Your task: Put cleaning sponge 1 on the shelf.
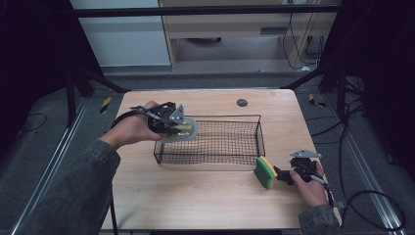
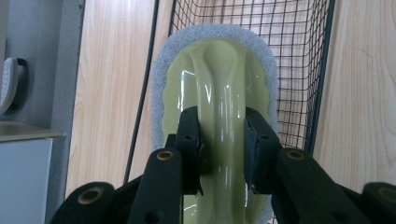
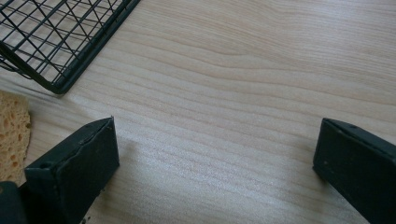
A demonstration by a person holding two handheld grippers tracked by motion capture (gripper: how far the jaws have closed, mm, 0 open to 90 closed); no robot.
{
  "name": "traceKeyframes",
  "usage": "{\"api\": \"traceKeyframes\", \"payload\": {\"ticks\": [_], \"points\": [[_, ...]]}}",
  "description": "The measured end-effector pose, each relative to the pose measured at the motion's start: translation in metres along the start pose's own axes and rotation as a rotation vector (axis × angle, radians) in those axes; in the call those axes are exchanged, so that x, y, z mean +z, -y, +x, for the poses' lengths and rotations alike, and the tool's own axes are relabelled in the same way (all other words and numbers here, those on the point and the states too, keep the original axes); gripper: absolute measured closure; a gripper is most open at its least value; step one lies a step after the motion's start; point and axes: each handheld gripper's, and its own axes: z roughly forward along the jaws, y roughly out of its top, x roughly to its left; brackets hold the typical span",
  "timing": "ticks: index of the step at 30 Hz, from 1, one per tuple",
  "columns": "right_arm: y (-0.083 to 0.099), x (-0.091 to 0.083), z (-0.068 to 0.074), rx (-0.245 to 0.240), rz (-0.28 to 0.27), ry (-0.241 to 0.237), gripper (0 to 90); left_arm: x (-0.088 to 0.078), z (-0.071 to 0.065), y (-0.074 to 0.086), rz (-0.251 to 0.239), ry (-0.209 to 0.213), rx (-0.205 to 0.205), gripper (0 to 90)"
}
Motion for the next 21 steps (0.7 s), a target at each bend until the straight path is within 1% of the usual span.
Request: {"api": "traceKeyframes", "payload": {"ticks": [7,9,12,17,18,21], "points": [[0.000,0.000,0.000,0.000,0.001,0.001,0.5,0.006,0.001,0.003,-0.003,0.030,0.004,70.7],[0.000,0.000,0.000,0.000,0.001,0.000,0.4,0.008,0.001,0.003,-0.002,0.039,0.016,70.7],[0.000,0.000,0.000,0.000,0.001,0.000,0.4,0.011,0.002,0.006,-0.012,0.048,0.010,70.7],[0.000,0.000,0.000,0.000,0.001,0.001,0.4,0.017,0.000,0.010,0.003,0.070,0.015,70.7],[0.000,0.000,0.000,0.000,0.000,0.000,0.5,0.017,0.000,0.011,0.007,0.076,0.022,70.6],[0.000,0.000,0.000,0.000,0.001,0.001,0.4,0.019,-0.003,0.012,0.007,0.085,0.025,70.7]]}}
